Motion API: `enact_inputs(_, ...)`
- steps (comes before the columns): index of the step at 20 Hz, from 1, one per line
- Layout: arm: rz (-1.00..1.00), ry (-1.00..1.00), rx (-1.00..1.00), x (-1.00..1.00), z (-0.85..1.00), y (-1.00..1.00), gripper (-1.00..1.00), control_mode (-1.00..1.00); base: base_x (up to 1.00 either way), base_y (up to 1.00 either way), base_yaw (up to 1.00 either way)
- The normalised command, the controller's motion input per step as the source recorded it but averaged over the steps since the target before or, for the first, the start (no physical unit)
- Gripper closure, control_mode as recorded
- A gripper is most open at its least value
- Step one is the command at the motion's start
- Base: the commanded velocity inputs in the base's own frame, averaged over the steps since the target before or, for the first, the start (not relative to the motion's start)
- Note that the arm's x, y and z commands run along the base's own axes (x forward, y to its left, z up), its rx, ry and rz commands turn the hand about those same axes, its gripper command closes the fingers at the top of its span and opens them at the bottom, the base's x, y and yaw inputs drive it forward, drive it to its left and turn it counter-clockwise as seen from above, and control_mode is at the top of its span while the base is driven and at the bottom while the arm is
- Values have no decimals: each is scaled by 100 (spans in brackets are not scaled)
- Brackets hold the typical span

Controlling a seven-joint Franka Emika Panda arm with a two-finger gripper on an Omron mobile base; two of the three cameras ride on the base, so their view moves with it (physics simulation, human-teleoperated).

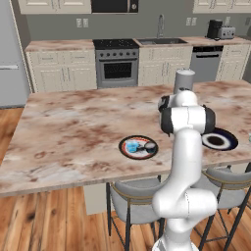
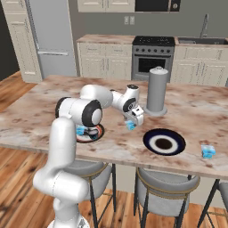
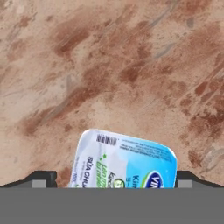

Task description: Place two yogurt containers on each plate.

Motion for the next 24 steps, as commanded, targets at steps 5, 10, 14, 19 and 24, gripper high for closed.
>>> enact_inputs(5,0,0,0,0,0,0,-100,-100,0,0,0)
enact_inputs(10,0,4,0,1,-11,0,-100,-100,0,0,0)
enact_inputs(14,0,6,0,0,-11,0,-100,-100,0,0,0)
enact_inputs(19,0,4,0,0,-6,0,-100,-100,0,0,0)
enact_inputs(24,0,1,0,0,-14,0,-100,-100,0,0,0)
